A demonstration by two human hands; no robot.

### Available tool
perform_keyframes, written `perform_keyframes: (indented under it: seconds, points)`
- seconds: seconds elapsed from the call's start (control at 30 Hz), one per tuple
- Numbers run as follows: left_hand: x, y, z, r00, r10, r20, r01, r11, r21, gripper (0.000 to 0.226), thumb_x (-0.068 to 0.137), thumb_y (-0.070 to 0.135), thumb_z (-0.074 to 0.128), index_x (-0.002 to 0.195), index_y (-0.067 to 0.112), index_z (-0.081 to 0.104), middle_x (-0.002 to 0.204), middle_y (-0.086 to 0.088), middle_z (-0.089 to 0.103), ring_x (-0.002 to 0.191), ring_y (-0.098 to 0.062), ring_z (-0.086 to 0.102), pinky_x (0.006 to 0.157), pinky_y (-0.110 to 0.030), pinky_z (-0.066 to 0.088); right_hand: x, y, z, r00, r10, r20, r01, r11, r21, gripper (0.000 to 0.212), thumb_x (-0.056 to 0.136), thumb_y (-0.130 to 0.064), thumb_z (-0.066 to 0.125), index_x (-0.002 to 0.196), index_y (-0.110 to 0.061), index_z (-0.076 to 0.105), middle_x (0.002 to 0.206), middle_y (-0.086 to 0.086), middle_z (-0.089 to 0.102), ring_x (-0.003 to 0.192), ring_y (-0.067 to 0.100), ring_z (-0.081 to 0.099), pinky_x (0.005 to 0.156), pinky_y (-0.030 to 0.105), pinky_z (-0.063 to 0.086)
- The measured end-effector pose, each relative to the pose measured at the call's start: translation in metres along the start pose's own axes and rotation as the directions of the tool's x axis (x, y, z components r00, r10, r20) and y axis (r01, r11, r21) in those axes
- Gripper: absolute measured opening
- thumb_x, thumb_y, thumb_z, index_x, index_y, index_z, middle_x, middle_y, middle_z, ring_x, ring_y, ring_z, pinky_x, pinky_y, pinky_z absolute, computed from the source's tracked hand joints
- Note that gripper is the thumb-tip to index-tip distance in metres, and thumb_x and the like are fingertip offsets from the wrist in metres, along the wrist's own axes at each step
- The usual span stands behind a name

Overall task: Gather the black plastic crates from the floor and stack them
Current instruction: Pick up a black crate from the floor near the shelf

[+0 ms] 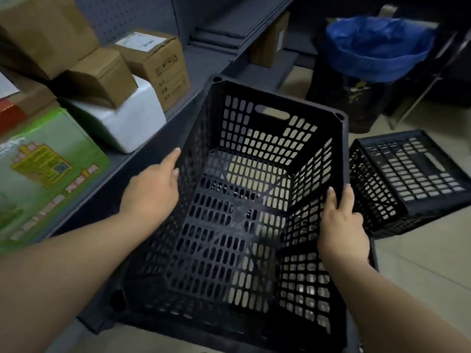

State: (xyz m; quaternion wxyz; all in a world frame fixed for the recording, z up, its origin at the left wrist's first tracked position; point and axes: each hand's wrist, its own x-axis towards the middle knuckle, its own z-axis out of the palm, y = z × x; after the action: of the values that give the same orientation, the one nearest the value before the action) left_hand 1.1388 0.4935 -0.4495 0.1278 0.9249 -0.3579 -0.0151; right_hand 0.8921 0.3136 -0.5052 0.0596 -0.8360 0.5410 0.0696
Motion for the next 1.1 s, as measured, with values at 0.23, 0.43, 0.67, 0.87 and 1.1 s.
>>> perform_keyframes:
  seconds: [0.23, 0.43, 0.67, 0.87, 1.1]
  points:
    - [-0.075, 0.113, 0.091, 0.996, -0.079, 0.051, 0.087, 0.979, -0.186, 0.048, 0.101, 0.028, 0.036, 0.149, 0.03, 0.03, 0.087, -0.01, 0.061, 0.072, -0.031, 0.052, 0.064, -0.036, 0.04, 0.002, 0.15, 0.005, 1.0, -0.01, -0.004, 0.009, 0.995, -0.1, 0.084, 0.086, 0.011, 0.048, 0.153, -0.017, 0.005, 0.157, 0.001, -0.013, 0.112, 0.033, 0.043, 0.063, 0.036, 0.043]
    - [-0.127, 0.175, 0.151, 0.977, -0.16, 0.139, 0.188, 0.956, -0.226, 0.049, 0.101, 0.032, 0.033, 0.148, 0.039, 0.024, 0.089, -0.012, 0.063, 0.08, -0.034, 0.058, 0.076, -0.045, 0.05, -0.004, 0.236, 0.031, 0.999, -0.016, 0.038, 0.019, 0.995, -0.098, 0.073, 0.089, 0.009, 0.041, 0.151, -0.018, 0.013, 0.158, -0.003, -0.007, 0.112, 0.033, 0.046, 0.067, 0.042, 0.048]
    - [-0.158, 0.191, 0.19, 0.967, -0.187, 0.172, 0.216, 0.961, -0.174, 0.049, 0.101, 0.031, 0.034, 0.149, 0.036, 0.025, 0.093, -0.014, 0.066, 0.08, -0.035, 0.059, 0.073, -0.042, 0.049, -0.015, 0.27, 0.078, 0.991, -0.015, 0.132, 0.021, 0.999, -0.042, 0.075, 0.087, 0.009, 0.044, 0.15, -0.018, 0.013, 0.157, -0.002, -0.006, 0.112, 0.034, 0.047, 0.075, 0.045, 0.05]
    - [-0.167, 0.193, 0.216, 0.964, -0.162, 0.211, 0.184, 0.979, -0.089, 0.049, 0.101, 0.031, 0.034, 0.149, 0.033, 0.022, 0.104, -0.013, 0.066, 0.084, -0.034, 0.061, 0.067, -0.037, 0.041, -0.023, 0.277, 0.105, 0.983, 0.049, 0.178, -0.051, 0.999, 0.011, 0.073, 0.087, 0.008, 0.039, 0.149, -0.02, 0.014, 0.155, 0.006, -0.001, 0.115, 0.039, 0.046, 0.086, 0.049, 0.048]
    - [-0.155, 0.187, 0.212, 0.971, -0.1, 0.216, 0.115, 0.992, -0.056, 0.05, 0.102, 0.027, 0.033, 0.151, 0.027, 0.022, 0.11, -0.016, 0.063, 0.088, -0.035, 0.06, 0.068, -0.036, 0.04, -0.024, 0.271, 0.103, 0.978, 0.125, 0.169, -0.144, 0.983, 0.11, 0.066, 0.085, 0.003, 0.048, 0.143, -0.021, 0.027, 0.137, 0.01, 0.025, 0.103, 0.038, 0.052, 0.079, 0.046, 0.048]
